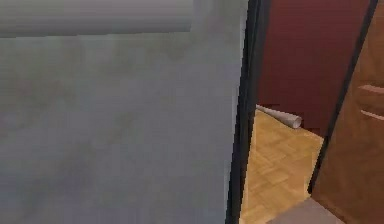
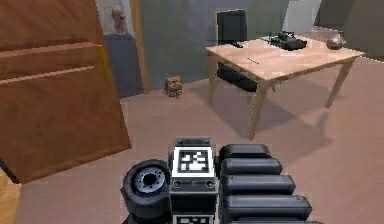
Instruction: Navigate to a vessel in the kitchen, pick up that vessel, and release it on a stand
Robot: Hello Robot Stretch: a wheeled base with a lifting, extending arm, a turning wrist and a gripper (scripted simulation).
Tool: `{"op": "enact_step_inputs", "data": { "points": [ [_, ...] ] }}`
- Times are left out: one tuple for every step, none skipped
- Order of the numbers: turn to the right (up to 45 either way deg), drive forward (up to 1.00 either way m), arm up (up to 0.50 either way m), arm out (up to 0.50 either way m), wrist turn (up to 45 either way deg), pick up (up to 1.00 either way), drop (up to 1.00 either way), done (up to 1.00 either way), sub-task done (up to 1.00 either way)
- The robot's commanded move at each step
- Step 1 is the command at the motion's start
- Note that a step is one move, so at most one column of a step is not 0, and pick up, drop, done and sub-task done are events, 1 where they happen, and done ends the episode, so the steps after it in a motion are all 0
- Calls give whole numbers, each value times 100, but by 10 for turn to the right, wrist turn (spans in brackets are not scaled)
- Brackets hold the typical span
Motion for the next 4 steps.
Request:
{"op": "enact_step_inputs", "data": {
  "points": [
    [450,0,0,0,0,0,0,0,0],
    [450,0,0,0,0,0,0,0,0],
    [60,0,0,0,0,0,0,0,0],
    [-450,0,0,0,0,0,0,0,0]
  ]
}}
